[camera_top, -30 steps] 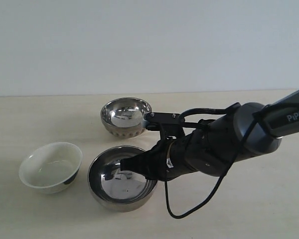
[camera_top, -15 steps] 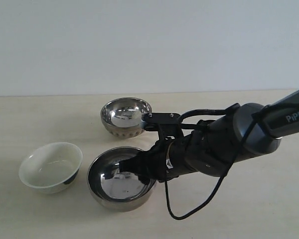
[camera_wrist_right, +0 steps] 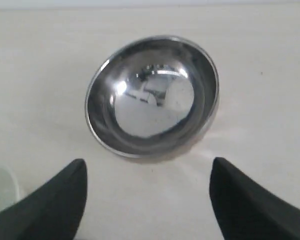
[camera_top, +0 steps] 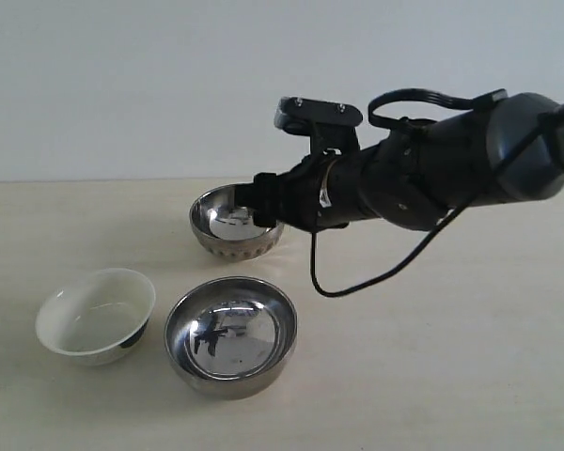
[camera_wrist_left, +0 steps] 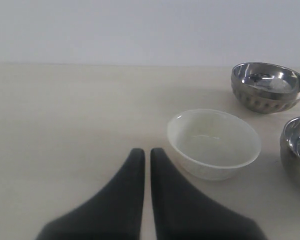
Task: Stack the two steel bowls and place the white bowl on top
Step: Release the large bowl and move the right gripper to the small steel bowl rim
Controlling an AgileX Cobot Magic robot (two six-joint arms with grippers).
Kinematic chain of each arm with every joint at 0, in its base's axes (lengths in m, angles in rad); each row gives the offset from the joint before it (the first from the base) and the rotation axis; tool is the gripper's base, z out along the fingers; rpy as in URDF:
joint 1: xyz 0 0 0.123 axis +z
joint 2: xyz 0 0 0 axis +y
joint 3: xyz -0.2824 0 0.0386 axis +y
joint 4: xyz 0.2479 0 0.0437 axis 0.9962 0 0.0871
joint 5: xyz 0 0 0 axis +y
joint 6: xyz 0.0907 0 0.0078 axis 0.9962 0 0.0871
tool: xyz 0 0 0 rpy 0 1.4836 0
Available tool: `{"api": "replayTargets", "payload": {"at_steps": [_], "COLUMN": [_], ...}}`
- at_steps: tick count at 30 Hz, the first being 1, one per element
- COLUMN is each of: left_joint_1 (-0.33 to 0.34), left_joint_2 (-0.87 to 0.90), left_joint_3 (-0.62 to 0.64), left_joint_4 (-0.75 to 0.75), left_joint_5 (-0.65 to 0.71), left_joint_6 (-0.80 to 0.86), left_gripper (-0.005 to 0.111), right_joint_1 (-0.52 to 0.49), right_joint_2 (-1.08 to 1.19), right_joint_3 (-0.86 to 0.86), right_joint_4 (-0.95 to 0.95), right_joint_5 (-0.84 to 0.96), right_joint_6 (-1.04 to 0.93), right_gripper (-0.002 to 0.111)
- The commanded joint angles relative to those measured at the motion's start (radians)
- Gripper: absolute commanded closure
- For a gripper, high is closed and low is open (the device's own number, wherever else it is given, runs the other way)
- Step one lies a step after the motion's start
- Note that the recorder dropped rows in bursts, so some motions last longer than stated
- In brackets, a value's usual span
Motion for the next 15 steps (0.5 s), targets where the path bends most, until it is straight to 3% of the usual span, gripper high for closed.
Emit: {"api": "replayTargets", "payload": {"at_steps": [1,5,13,15], "left_joint_1": [-0.005,-0.005,-0.005,-0.005], "left_joint_2": [-0.003,-0.003,-0.003,-0.003], "left_joint_3": [0.003,0.003,0.003,0.003], "left_joint_4": [0.0,0.0,0.0,0.0], "left_joint_5": [-0.008,-0.008,-0.008,-0.008], "left_joint_6": [-0.005,-0.005,-0.005,-0.005], "left_gripper": [0.103,0.103,0.103,0.103], "right_joint_1": [-0.035,-0.061,-0.065,-0.067], "right_joint_2": [0.114,0.217,0.412,0.414], "right_joint_3": [-0.146,-0.263,-0.367,-0.367], "right_joint_4": [-0.004,-0.004,-0.002,-0.002], "right_joint_5": [0.045,0.132,0.047,0.042], "right_joint_6": [-0.007,-0.004,0.105,0.105], "right_gripper": [0.032,0.033,0.034,0.041]}}
